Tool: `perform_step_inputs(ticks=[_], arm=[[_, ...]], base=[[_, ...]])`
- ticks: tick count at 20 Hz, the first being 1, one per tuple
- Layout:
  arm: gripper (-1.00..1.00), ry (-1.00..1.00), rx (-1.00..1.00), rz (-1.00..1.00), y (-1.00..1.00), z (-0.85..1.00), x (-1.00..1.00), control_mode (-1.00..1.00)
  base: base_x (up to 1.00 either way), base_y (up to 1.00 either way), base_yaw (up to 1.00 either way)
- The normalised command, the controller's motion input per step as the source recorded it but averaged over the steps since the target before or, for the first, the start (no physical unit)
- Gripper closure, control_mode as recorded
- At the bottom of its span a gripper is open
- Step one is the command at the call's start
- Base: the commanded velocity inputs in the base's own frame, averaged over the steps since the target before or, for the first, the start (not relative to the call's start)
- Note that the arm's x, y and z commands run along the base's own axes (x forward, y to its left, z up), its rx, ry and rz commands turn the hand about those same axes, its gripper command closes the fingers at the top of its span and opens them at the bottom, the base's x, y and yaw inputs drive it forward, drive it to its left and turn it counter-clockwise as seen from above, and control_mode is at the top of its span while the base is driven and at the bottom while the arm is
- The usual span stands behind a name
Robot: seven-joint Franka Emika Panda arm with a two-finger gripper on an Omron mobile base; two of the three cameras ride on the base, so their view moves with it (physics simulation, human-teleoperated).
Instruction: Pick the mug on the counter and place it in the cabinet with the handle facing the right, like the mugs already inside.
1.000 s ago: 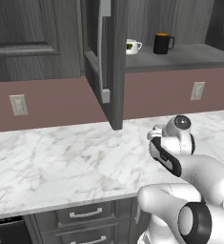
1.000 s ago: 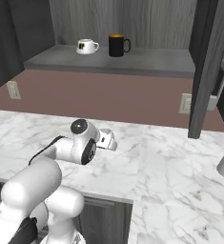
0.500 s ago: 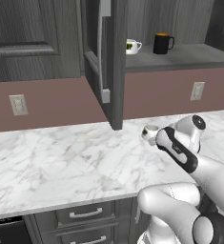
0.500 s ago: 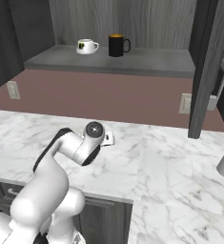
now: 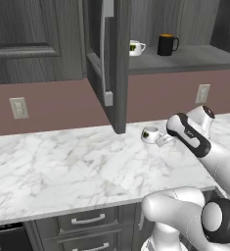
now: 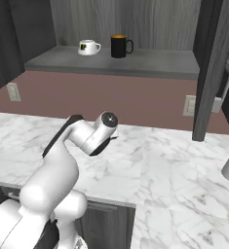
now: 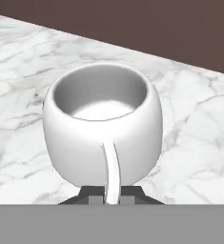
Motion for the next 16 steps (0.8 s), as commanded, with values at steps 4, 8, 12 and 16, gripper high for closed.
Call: perform_step_inputs(ticks=[4,8,12,16], arm=[[1.00,0.00,0.01,0.37,0.00,0.10,0.02,-1.00],[1.00,-0.01,0.03,0.41,0.03,0.20,0.00,-1.00],[1.00,0.00,0.00,0.27,0.25,0.35,-0.01,-1.00],[1.00,-0.01,-0.02,0.17,0.13,0.53,-0.11,-1.00]], base=[[0.00,0.00,0.00],[0.00,0.00,0.00],[0.00,0.00,0.00],[0.00,0.00,0.00]])
